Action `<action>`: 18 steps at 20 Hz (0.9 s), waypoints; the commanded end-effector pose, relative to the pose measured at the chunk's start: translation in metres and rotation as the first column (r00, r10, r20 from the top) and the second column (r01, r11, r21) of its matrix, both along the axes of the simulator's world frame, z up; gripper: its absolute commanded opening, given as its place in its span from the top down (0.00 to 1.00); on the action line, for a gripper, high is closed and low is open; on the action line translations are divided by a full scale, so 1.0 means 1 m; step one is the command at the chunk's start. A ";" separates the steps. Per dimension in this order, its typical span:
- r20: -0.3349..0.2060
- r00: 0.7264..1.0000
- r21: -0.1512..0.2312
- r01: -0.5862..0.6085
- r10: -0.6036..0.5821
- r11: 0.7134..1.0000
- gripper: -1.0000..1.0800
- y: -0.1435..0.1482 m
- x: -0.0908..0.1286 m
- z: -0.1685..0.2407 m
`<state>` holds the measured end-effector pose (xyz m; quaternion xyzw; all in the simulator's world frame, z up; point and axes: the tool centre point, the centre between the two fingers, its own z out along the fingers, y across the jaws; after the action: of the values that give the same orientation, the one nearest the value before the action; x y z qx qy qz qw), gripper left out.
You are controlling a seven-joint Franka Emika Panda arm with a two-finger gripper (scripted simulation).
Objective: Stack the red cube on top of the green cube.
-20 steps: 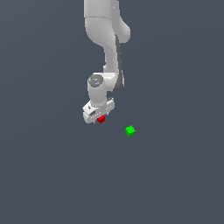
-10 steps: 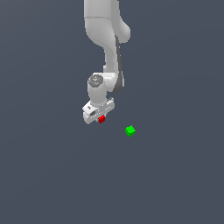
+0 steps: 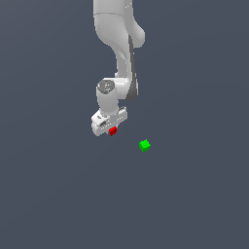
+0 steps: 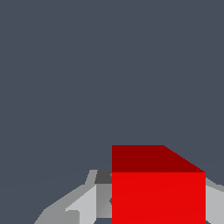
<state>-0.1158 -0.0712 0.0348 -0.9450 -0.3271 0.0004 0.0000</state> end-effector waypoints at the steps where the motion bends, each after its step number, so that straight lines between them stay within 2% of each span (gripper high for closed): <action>1: 0.001 1.000 0.000 0.000 0.000 1.000 1.00 0.000 0.000 0.011; 10: 0.001 1.000 0.000 0.000 0.000 1.000 1.00 0.000 0.000 0.065; 18: 0.001 1.000 0.000 -0.001 0.001 1.000 1.00 0.001 0.001 0.085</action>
<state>-0.1149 -0.0707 0.1179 -0.9449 -0.3274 -0.0003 -0.0002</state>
